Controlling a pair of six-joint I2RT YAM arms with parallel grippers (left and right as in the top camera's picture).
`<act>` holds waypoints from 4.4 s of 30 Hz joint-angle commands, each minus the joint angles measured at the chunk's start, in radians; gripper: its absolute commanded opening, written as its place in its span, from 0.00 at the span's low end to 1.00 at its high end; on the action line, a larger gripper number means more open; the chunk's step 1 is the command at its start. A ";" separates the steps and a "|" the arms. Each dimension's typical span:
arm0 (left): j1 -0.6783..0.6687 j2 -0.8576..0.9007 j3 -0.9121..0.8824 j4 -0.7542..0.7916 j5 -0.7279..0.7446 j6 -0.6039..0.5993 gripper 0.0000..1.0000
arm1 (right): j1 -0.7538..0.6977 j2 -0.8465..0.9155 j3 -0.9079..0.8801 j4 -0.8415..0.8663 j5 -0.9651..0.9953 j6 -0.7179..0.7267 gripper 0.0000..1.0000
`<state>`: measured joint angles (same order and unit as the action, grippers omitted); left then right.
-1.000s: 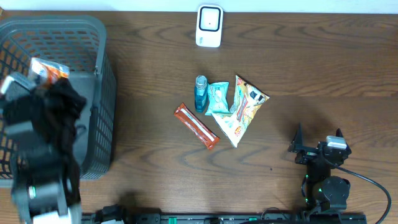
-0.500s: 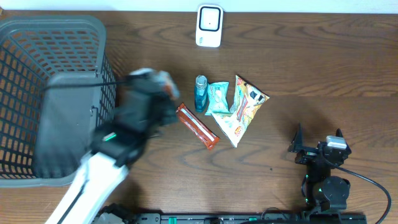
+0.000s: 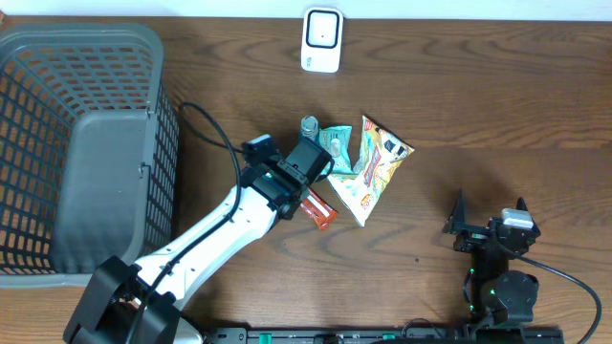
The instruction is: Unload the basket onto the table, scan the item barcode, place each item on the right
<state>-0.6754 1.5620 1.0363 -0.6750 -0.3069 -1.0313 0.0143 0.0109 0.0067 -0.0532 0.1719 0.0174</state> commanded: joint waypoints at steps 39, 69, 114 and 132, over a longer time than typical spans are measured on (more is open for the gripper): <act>-0.005 0.078 -0.084 0.107 0.229 -0.492 0.53 | -0.007 -0.005 -0.001 -0.003 0.001 -0.008 0.99; 0.166 -0.473 -0.039 1.266 -0.547 1.112 0.98 | -0.007 -0.005 -0.001 -0.003 0.001 -0.008 0.99; 0.208 -0.875 -0.052 0.679 0.348 1.596 0.98 | -0.007 -0.005 -0.001 -0.003 0.001 -0.008 0.99; 0.235 -0.976 -0.053 0.634 0.266 1.599 0.98 | -0.006 -0.005 -0.001 0.008 -0.527 0.575 0.99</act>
<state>-0.4667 0.6102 0.9924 -0.0448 -0.0257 0.5762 0.0143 0.0109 0.0067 -0.0544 -0.1177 0.3508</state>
